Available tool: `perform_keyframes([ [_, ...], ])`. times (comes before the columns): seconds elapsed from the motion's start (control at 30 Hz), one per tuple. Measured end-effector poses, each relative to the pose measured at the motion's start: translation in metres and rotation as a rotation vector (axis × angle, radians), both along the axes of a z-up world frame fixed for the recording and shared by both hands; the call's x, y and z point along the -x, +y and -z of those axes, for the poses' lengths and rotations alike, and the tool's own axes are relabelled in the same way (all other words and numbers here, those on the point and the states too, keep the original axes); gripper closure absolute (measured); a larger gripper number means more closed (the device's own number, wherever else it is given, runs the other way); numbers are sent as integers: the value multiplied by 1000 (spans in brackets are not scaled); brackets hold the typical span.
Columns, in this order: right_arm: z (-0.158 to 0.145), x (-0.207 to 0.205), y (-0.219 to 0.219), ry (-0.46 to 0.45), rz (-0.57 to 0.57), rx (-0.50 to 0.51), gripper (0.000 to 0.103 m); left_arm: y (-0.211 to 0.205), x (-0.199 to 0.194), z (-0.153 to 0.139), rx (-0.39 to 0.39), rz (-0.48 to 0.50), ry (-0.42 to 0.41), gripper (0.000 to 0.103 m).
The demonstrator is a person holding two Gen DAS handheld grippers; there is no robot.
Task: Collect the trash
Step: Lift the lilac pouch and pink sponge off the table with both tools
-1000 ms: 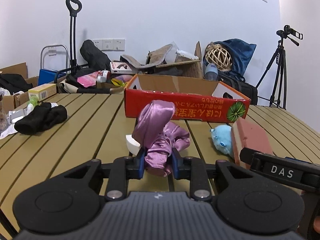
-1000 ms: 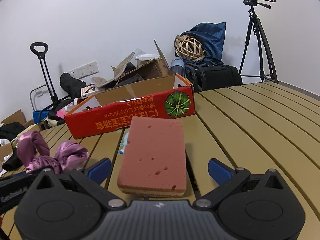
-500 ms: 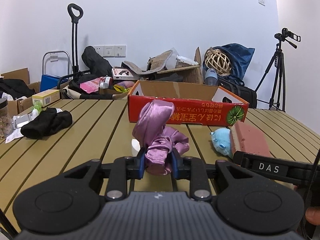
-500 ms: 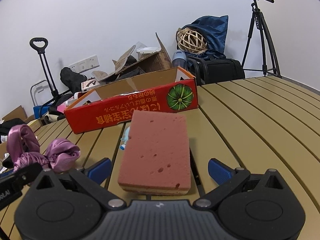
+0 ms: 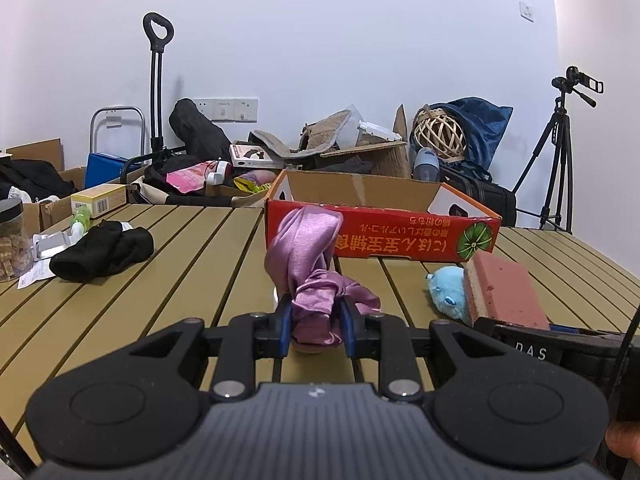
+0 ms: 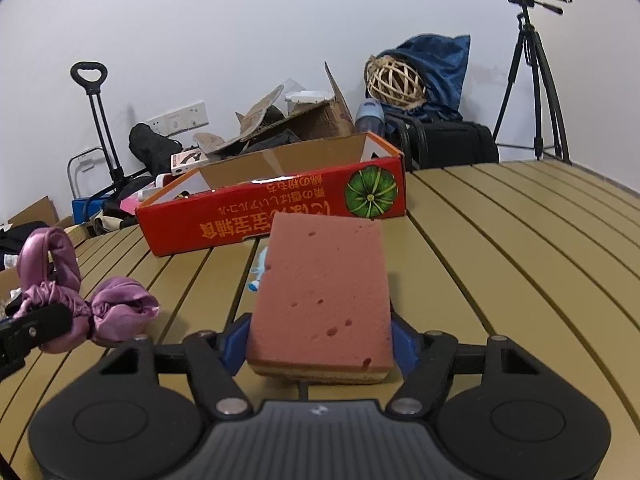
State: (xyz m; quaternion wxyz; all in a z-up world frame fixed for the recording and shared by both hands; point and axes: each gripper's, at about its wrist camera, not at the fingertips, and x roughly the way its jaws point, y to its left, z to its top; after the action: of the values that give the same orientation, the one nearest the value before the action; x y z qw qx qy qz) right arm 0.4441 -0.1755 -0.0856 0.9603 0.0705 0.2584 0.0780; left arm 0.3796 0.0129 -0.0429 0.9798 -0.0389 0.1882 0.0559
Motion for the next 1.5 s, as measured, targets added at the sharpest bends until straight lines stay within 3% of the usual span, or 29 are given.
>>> perform_keyframes([
  [1.5, -22, 69, -3, -158, -92, 31, 35, 17, 57, -23, 16, -11, -94, 84],
])
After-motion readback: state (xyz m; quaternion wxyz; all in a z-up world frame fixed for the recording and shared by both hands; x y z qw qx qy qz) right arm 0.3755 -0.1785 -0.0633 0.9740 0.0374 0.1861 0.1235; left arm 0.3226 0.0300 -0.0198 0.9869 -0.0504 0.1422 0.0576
